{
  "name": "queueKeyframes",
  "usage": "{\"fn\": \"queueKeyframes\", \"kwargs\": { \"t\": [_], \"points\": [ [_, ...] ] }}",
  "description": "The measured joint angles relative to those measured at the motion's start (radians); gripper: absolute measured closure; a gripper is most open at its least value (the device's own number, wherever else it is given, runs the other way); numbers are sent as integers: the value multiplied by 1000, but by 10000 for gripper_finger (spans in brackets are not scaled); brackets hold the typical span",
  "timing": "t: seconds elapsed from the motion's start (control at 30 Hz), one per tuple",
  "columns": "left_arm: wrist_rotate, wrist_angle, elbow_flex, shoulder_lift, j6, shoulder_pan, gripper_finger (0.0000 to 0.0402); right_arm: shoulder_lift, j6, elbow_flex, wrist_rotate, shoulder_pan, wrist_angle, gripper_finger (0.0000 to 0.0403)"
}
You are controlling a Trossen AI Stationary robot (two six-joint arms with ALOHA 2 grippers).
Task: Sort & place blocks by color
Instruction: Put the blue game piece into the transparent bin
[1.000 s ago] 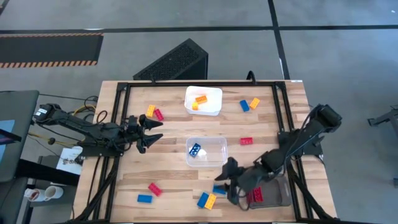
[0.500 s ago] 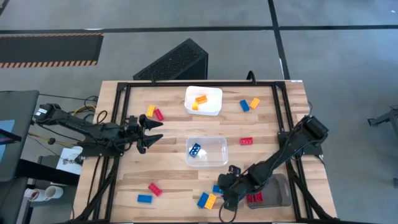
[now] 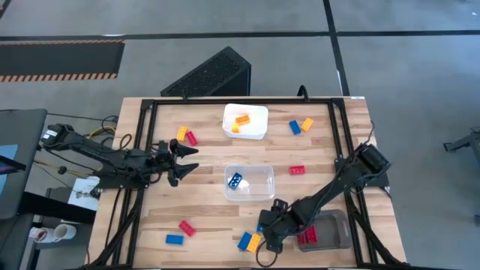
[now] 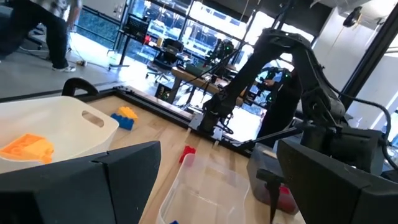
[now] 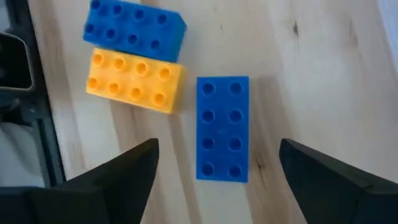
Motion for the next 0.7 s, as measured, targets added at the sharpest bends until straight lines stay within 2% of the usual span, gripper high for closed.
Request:
{"fn": "queueKeyframes", "kwargs": {
  "t": [0.17, 0.3, 0.5, 0.7],
  "points": [
    [1, 2, 0, 7, -1, 0, 93, 53, 6, 0, -19, 8, -23, 57],
    [1, 5, 0, 10, -2, 0, 93, 60, 6, 3, -20, 3, -74, 85],
    [1, 2, 0, 10, -3, 0, 93, 62, 1, 3, -8, 2, -102, 168],
    [1, 2, 0, 11, -4, 0, 93, 64, -17, 1, -10, -8, -95, 274]
  ]
}}
